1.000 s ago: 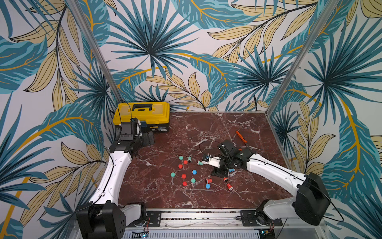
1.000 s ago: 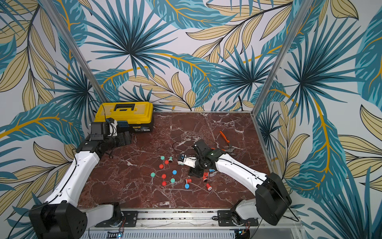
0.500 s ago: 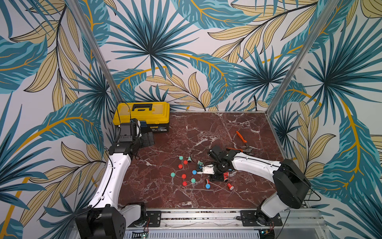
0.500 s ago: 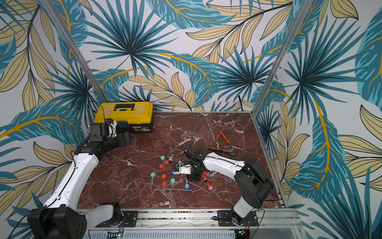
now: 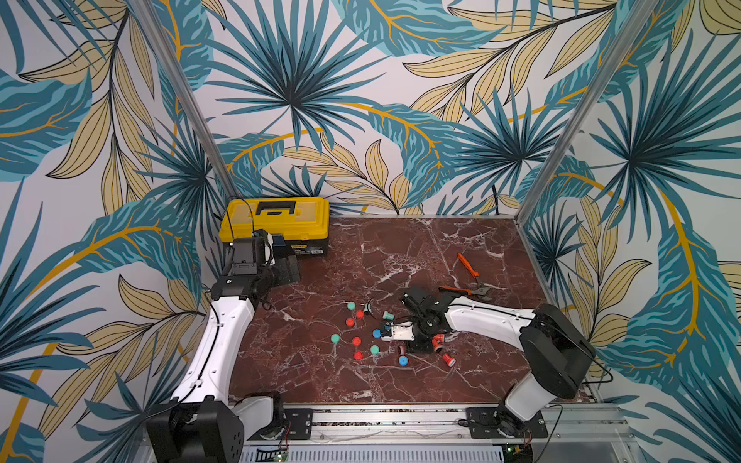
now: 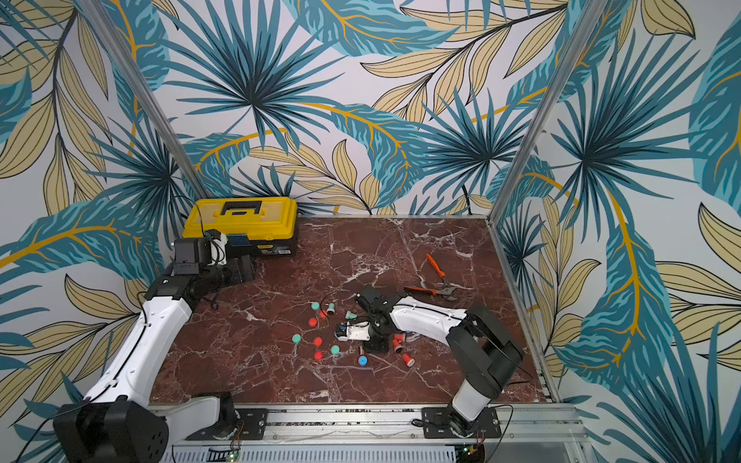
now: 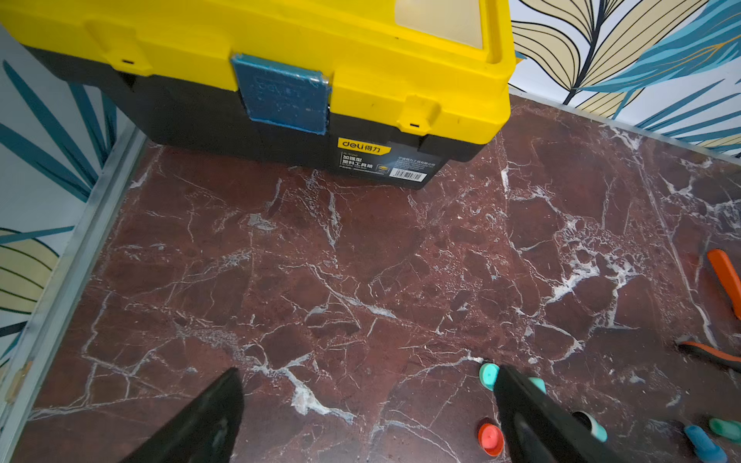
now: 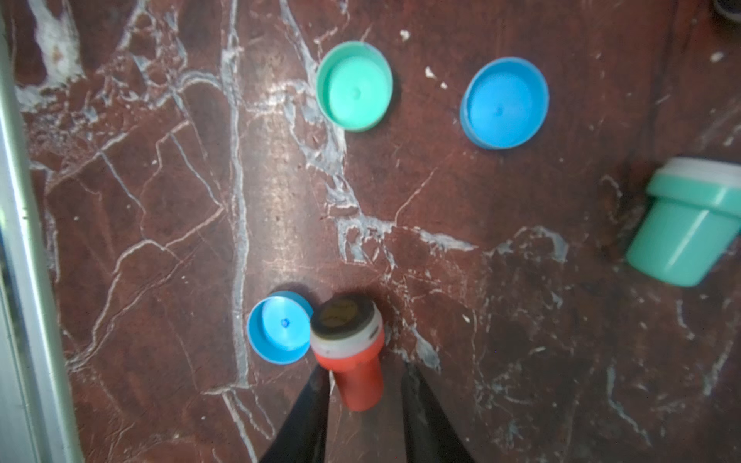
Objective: Close the stamp cap
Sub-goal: Pick up the stamp from the center of the board.
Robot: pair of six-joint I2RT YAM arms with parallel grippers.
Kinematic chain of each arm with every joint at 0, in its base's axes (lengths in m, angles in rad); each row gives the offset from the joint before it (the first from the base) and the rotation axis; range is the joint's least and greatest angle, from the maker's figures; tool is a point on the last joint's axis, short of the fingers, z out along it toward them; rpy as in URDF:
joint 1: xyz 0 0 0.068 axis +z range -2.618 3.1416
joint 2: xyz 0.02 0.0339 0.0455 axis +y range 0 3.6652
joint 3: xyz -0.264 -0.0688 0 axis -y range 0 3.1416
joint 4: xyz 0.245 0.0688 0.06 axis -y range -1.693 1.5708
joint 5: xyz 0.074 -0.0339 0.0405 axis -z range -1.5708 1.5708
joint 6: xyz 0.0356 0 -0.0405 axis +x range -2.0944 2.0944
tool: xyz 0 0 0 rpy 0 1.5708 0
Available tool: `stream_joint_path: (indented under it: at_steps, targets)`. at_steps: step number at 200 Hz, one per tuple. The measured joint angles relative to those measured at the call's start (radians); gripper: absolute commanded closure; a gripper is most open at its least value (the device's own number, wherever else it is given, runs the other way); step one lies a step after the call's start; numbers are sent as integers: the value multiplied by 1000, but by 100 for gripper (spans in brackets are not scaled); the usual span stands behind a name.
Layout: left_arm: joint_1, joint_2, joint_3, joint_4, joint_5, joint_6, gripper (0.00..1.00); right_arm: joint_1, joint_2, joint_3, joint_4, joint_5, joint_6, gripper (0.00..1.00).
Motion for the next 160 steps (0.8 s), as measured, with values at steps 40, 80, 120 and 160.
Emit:
stream_joint_path:
  at_steps: [40, 80, 120, 160]
  targets:
    - [0, 28, 0, 0, 28, -18, 0, 1, 5, 0, 22, 13, 0, 70]
    - [0, 32, 0, 0, 38, -19, 1, 4, 14, 0, 43, 27, 0, 69]
    - [0, 34, 0, 0, 42, -25, 0, 4, 30, -2, 61, 49, 0, 70]
    - [0, 39, 0, 0, 45, -30, 0, 5, 43, -3, 75, 64, 0, 70]
